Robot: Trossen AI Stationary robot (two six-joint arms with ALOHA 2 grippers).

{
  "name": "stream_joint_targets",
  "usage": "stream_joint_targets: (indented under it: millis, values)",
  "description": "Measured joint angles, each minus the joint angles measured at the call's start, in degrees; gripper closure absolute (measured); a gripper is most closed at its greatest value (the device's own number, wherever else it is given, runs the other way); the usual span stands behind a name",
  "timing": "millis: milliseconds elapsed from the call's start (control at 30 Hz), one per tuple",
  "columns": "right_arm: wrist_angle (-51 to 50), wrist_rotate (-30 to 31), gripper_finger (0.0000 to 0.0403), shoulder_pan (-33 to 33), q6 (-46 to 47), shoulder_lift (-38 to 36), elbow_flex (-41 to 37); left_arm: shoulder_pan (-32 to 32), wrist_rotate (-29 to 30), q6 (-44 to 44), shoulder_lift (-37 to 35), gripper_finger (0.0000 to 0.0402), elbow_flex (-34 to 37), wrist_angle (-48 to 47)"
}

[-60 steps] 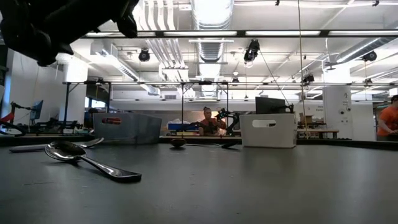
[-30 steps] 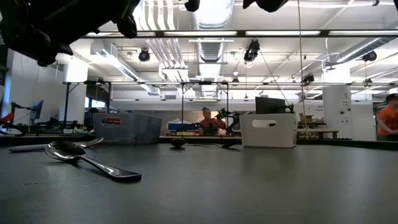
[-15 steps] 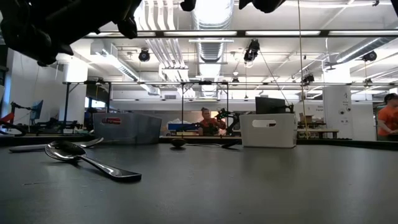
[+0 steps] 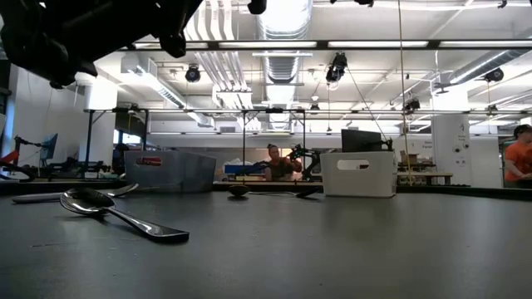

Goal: Sort silverware by color (type)
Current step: Put the gold spoon into the black bin

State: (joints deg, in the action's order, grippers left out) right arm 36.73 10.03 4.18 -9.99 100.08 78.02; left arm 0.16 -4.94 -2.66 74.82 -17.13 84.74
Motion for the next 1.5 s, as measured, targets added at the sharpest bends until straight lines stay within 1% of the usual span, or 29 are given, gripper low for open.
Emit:
stream_joint_targets:
  millis: [100,333,400,500,600,733,833,933,1067,1133,1267,1500]
  values:
    - [-0.9,0.4,0.0389,0.0,0.2,-0.6,0.0,0.0,-0.1,-0.3,-0.1,0.0289,0.0,-0.3]
    - [-2.3,0.7,0.0390,-0.1,0.2,-0.6,0.0,0.0,0.7,-1.3,-0.3,0.0172,0.0,-0.4]
    - [-3.3,0.7,0.0390,-0.1,0.2,-1.0,0.0,0.0,0.8,-1.1,-0.3,0.0146,0.0,-0.7]
    - [-8.4,1.7,0.0390,-0.2,0.0,-2.5,0.2,0.1,1.1,-1.0,-0.8,0.0123,0.0,-2.2]
    - [-16.6,4.5,0.0390,-0.2,0.0,-4.8,1.5,0.8,1.2,-0.8,-1.6,0.0116,0.0,-5.3]
    - [-30.9,7.2,0.0390,-0.2,2.2,-7.3,3.9,1.9,1.6,-0.7,-3.3,0.0121,0.0,-8.1]
    - [-40.6,8.0,0.0390,-0.2,6.3,-8.2,4.9,2.4,2.5,0.5,-5.2,0.0126,0.0,-9.4]
    - [-45.7,8.1,0.0390,-0.2,11.1,-8.6,5.0,2.5,3.0,2.2,-7.3,0.0129,0.0,-9.8]
    - [-47.8,8.0,0.0390,-0.3,16.7,-8.1,4.9,2.6,3.5,3.7,-9.1,0.0130,0.0,-9.8]
    - [-47.9,8.0,0.0390,-0.2,18.1,-7.3,4.9,2.6,4.2,4.4,-9.3,0.0130,0.0,-9.8]
    - [-47.8,8.0,0.0390,-0.2,18.4,-6.2,4.8,2.6,4.4,5.4,-8.3,0.0130,-0.6,-10.2]
    - [-47.5,8.0,0.0390,-0.2,18.6,-5.8,4.8,2.6,4.4,7.1,-4.4,0.0130,-4.7,-14.4]
